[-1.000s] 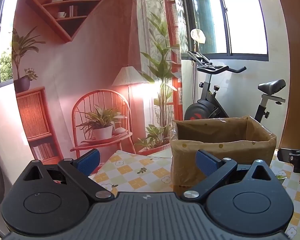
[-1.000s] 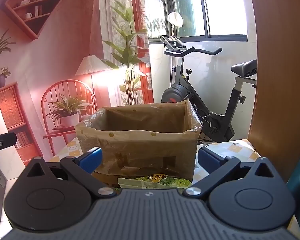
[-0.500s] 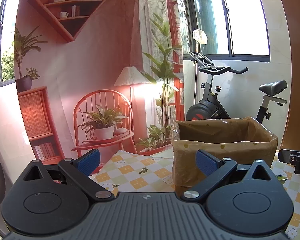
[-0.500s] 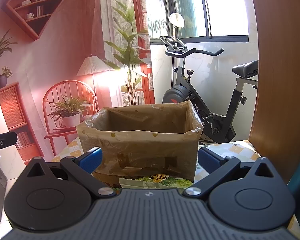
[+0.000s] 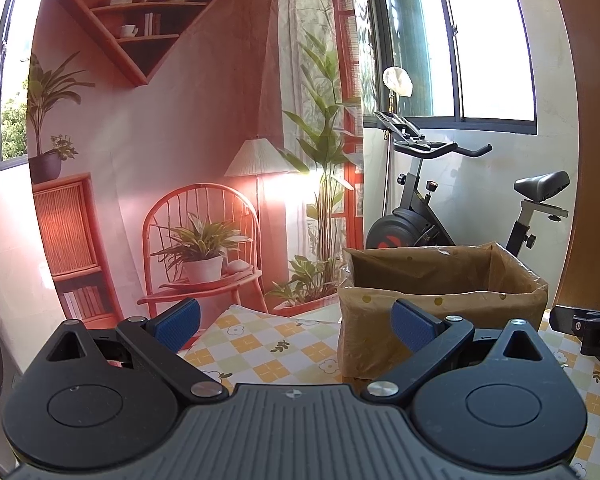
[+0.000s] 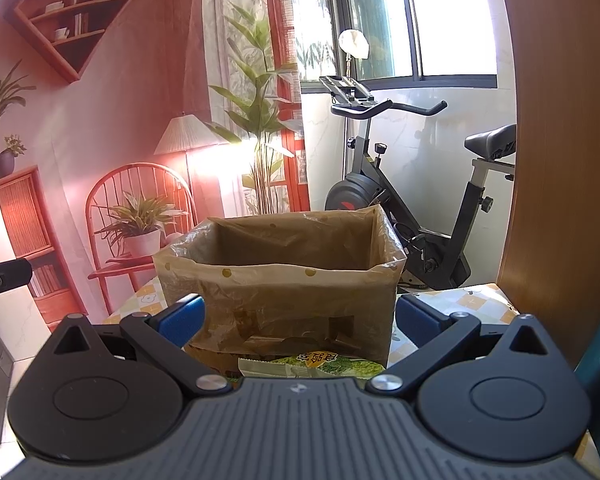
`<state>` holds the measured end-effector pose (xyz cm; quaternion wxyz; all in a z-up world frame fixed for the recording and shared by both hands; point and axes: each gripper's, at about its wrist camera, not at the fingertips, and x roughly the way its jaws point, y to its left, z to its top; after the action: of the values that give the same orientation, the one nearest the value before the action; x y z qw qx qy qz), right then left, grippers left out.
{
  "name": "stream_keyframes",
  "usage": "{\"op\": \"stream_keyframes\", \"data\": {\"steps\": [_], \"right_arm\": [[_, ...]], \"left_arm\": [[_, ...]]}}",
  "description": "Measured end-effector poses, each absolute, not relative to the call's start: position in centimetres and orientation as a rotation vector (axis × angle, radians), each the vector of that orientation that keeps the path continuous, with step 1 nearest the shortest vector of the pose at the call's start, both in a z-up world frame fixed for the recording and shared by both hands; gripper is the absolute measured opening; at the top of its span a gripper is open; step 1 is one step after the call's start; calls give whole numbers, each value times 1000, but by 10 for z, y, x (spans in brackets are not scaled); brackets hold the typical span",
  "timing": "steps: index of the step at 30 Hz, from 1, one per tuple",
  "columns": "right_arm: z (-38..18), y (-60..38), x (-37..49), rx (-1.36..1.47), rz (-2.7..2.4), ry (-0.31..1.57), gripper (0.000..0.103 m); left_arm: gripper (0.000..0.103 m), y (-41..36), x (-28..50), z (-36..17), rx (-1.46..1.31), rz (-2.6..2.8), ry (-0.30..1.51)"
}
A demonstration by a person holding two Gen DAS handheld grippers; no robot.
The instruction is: Organize snacks
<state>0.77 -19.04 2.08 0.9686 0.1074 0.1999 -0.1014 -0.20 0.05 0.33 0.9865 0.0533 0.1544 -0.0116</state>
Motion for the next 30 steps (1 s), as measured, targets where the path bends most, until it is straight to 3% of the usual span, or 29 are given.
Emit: {"op": "stream_keyframes", "data": {"steps": [30], "right_arm": [[22, -188, 6, 222, -201, 399, 103]], "left_arm": [[102, -1, -2, 2, 84, -36, 311]]}}
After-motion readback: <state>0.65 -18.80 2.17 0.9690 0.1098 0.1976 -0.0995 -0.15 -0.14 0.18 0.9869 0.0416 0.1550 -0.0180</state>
